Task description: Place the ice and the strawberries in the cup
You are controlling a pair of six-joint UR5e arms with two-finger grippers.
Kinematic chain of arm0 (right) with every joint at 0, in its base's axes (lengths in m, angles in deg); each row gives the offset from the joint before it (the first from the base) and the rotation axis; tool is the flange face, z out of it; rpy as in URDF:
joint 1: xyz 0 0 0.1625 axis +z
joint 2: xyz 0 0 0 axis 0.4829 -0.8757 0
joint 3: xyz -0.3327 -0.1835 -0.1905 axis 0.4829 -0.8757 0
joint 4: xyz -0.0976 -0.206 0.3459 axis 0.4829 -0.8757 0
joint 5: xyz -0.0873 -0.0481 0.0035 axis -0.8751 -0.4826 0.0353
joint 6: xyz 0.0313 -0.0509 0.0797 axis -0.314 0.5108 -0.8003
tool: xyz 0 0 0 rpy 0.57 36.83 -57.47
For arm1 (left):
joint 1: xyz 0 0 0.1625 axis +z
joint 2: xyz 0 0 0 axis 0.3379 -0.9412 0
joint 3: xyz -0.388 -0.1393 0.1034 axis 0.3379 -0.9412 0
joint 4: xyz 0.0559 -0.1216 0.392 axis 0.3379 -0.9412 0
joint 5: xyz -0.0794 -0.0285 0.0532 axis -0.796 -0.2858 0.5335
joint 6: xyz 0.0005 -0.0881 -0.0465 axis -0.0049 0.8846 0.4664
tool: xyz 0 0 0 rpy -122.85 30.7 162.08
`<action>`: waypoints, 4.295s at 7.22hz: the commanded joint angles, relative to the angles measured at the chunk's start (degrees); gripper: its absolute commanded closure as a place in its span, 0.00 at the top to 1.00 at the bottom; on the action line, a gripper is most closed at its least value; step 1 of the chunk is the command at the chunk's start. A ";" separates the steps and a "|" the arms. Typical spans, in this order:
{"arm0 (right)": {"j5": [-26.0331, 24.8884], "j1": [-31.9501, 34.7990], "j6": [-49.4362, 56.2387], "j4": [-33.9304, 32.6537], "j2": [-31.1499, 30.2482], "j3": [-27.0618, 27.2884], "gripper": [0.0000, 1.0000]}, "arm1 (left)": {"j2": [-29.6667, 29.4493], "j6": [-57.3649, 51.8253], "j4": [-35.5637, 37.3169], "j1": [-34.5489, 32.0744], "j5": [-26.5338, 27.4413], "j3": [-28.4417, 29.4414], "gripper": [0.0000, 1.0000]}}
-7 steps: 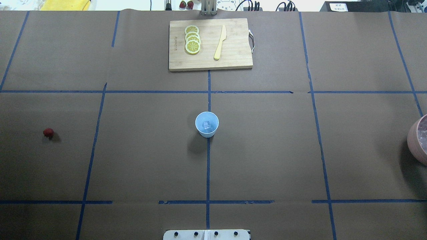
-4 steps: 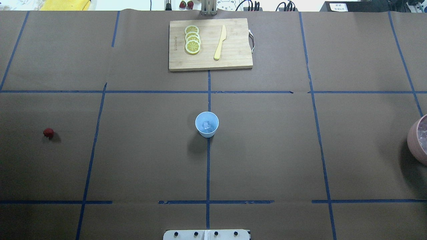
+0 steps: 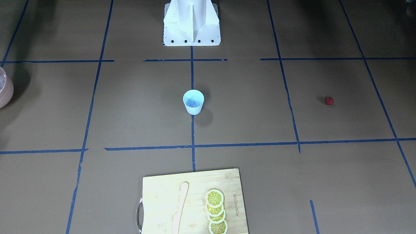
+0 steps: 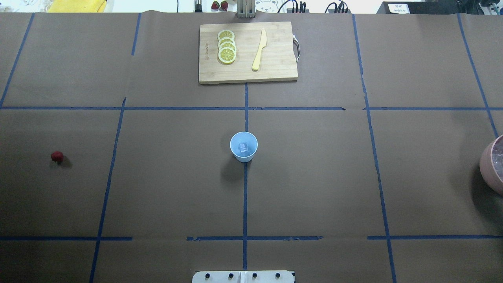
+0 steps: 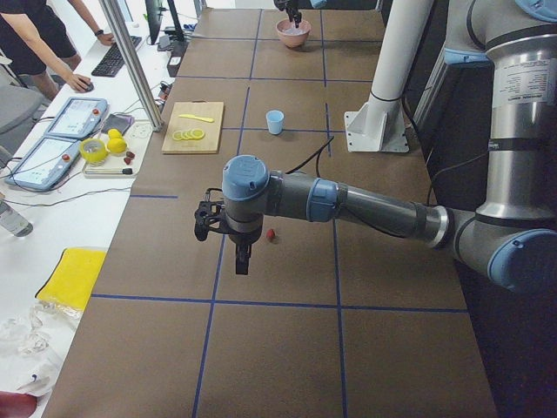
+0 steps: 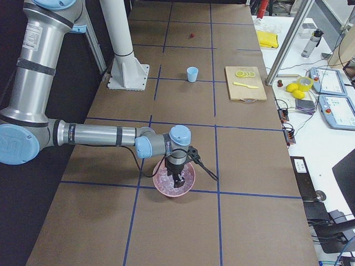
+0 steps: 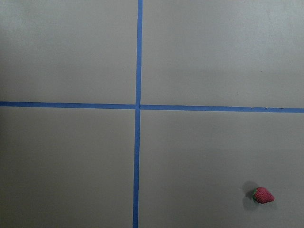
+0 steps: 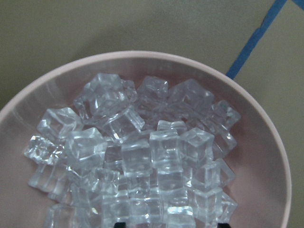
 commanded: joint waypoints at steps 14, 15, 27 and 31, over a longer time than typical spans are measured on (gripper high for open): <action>-2.37 -1.30 0.21 -0.06 0.71 -1.71 0.02 | 0.00 0.18 0.00 0.00 0.00 -0.79 1.00; -2.54 -1.21 0.22 -0.06 0.62 -1.36 0.00 | 0.00 0.18 0.00 0.00 0.00 -0.88 1.00; 3.61 -10.39 -31.33 -50.16 46.63 17.28 0.00 | -0.87 0.44 -0.62 2.89 0.88 -0.79 1.00; -4.36 -29.30 -61.42 -35.77 59.29 5.98 0.00 | -1.05 0.27 -0.70 3.25 2.37 -0.80 1.00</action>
